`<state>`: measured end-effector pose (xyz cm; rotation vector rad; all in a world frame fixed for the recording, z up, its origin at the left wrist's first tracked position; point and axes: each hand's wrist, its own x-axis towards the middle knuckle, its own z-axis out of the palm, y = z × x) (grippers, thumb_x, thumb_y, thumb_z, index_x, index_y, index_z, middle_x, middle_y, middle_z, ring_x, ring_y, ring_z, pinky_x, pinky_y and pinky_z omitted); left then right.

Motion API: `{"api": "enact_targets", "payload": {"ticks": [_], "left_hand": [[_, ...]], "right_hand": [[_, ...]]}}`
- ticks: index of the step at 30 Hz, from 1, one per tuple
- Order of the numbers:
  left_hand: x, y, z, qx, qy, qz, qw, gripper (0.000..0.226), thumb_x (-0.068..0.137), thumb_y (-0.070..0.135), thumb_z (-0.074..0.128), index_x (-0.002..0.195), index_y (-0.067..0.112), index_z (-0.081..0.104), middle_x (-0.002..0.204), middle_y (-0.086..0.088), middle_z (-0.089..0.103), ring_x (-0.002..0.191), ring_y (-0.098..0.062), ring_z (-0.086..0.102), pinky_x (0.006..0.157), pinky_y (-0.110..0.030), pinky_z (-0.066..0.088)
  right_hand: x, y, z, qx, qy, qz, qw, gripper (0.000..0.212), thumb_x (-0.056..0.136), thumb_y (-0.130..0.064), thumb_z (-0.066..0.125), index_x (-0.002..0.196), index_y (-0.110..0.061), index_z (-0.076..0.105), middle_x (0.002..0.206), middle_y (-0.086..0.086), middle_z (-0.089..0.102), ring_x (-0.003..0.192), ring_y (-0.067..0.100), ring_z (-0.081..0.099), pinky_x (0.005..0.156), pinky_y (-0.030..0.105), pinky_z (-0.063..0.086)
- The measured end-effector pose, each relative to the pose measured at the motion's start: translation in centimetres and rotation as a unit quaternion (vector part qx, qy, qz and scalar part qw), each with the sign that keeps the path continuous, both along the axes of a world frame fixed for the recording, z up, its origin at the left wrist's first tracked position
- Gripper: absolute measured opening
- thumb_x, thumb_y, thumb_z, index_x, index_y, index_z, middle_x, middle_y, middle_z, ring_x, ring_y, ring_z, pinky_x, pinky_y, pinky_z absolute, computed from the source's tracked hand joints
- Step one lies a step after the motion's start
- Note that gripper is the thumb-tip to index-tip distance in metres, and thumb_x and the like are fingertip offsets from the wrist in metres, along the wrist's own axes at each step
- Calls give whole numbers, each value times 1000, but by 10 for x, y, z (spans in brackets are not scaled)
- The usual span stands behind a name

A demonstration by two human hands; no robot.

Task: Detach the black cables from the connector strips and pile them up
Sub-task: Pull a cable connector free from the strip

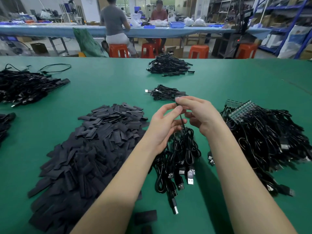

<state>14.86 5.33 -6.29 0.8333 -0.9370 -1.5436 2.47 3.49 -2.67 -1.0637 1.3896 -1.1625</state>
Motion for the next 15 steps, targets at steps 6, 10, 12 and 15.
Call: {"api": "enact_targets", "payload": {"ticks": [6,10,12,15], "left_hand": [[7,-5,2,-28,-78,62,995,10,95,12,67,104,14,62,92,-1,73,63,-14,70,54,-19,49],[12,-7,-3,-40,-102,76,991,8,95,11,67,100,16,62,97,-4,71,62,-14,71,53,-18,49],[7,-6,-7,-16,-83,72,994,10,95,10,66,104,12,62,95,-3,70,60,-13,69,53,-19,49],[-1,-3,-6,21,-66,27,997,7,97,4,61,100,10,60,81,0,67,49,-7,63,50,-18,48]], "right_hand": [[-5,6,19,-46,119,-21,992,32,83,-56,75,99,-30,66,95,-9,75,72,7,61,60,24,41],[-2,16,46,-177,235,-21,955,17,87,-48,72,92,-32,71,84,-10,75,72,2,66,63,26,48],[17,16,60,-213,332,35,918,10,88,-40,72,87,-30,73,78,-14,73,71,-1,66,64,24,53],[62,2,74,-209,490,167,830,5,87,-30,70,83,-32,73,83,-14,72,85,8,69,81,29,58]]}}
